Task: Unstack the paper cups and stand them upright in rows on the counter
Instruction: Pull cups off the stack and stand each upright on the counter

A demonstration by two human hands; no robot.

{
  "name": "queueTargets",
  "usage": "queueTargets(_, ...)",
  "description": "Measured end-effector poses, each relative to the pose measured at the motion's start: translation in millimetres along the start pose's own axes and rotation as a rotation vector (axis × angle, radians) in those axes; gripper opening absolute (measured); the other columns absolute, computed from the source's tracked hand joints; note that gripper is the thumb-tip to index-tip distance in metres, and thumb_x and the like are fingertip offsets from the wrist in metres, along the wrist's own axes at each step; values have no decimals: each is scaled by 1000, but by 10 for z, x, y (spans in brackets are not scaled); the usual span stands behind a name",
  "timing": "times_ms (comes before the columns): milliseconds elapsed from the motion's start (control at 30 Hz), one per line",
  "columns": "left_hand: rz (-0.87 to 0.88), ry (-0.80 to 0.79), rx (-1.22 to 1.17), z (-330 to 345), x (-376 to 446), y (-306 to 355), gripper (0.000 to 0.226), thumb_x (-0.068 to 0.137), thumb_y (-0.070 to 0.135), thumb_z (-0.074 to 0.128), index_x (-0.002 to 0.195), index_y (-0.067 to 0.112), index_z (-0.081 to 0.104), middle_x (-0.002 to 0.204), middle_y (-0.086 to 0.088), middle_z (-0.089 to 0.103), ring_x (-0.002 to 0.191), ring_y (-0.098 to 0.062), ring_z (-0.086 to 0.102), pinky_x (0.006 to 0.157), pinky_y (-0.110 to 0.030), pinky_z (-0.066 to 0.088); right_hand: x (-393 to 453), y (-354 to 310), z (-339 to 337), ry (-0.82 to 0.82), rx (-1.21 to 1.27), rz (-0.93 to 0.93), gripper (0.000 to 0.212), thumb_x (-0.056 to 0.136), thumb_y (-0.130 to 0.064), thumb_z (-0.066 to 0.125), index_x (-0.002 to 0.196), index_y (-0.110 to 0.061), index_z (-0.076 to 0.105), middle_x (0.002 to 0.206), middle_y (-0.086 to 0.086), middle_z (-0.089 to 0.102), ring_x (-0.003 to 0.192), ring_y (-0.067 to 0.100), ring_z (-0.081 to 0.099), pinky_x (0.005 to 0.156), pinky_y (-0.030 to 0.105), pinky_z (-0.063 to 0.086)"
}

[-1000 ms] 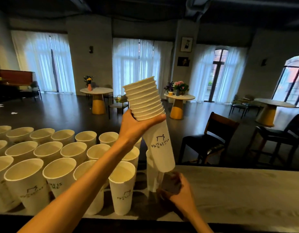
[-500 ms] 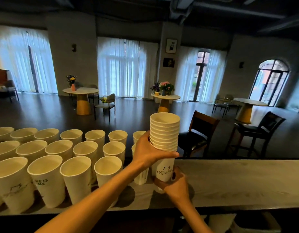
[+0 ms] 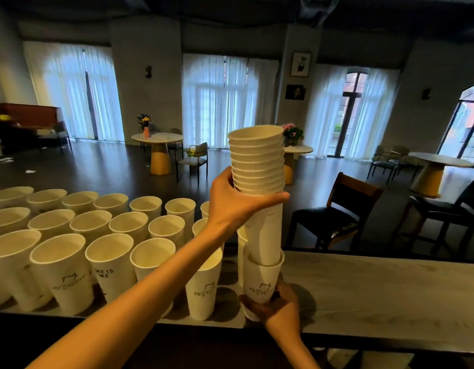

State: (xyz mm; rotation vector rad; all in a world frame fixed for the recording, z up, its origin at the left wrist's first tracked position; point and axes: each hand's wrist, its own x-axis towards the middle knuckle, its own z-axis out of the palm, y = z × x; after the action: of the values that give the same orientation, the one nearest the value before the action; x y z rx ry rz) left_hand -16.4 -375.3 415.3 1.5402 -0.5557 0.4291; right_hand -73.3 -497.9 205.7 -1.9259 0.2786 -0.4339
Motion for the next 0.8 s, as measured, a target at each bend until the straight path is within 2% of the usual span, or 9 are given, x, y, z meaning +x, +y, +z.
queueTargets(100, 26, 25, -44, -43, 125, 152, 73, 57, 32, 95, 119, 22, 59, 104, 11, 70, 94, 2, 68, 72, -12, 55, -22, 134, 36, 36, 37, 44, 76, 38, -56, 91, 102, -48, 51, 112, -18, 60, 108, 8, 57, 93, 36, 55)
queueTargets(233, 43, 52, -94, -83, 223, 270, 71, 58, 32, 93, 119, 18, 60, 104, 8, 71, 93, -1, 69, 73, -15, 56, -17, 204, 56, 29, 44, 50, 73, 37, -57, 90, 100, -47, 54, 110, -16, 61, 103, 6, 58, 87, 29, 56)
queueTargets(400, 40, 41, -155, -84, 218, 320, 74, 50, 51, 87, 113, 27, 58, 103, 11, 70, 93, 0, 69, 72, -13, 55, -5, 268, 56, -4, 60, 40, 74, 40, -53, 94, 103, -45, 57, 111, -15, 62, 105, 4, 60, 81, 26, 58)
queueTargets(533, -22, 43, -225, -41, 226, 288, 98, 40, 62, 88, 123, 20, 58, 110, 6, 70, 98, -3, 69, 75, -15, 56, 16, 302, -74, -114, 42, 38, 85, 43, -50, 95, 116, -48, 51, 112, -18, 62, 107, 3, 59, 75, 20, 56)
queueTargets(600, -71, 22, -246, 41, 230, 258, 101, 41, 58, 89, 127, 16, 57, 113, 2, 71, 99, -8, 69, 79, -21, 59, 9, 322, -276, -90, 15, 10, 90, 47, -63, 89, 125, -45, 48, 115, -19, 61, 111, 4, 59, 86, 25, 55)
queueTargets(700, -163, -19, -293, 248, 214, 189, 84, 41, 46, 88, 117, 18, 64, 106, 2, 74, 95, -11, 71, 79, -28, 60, 7, 315, -675, 15, -25, -14, 111, 43, -88, 70, 136, -33, 42, 126, -18, 53, 122, 10, 52, 102, 32, 46)
queueTargets(767, -224, -49, -298, 449, 155, 136, 76, 35, 42, 89, 106, 23, 67, 100, 3, 75, 88, -9, 72, 73, -27, 59, 46, 221, -932, 79, -44, -65, 124, 46, -92, 63, 147, -27, 32, 138, -14, 45, 130, 11, 45, 107, 32, 40)
queueTargets(800, -245, -76, -284, 552, 109, 96, 76, 33, 41, 90, 103, 25, 66, 99, 3, 75, 87, -8, 72, 71, -26, 59, 83, 147, -1039, 95, -33, -118, 119, 51, -88, 65, 148, -29, 31, 142, -13, 44, 131, 7, 44, 107, 32, 40)
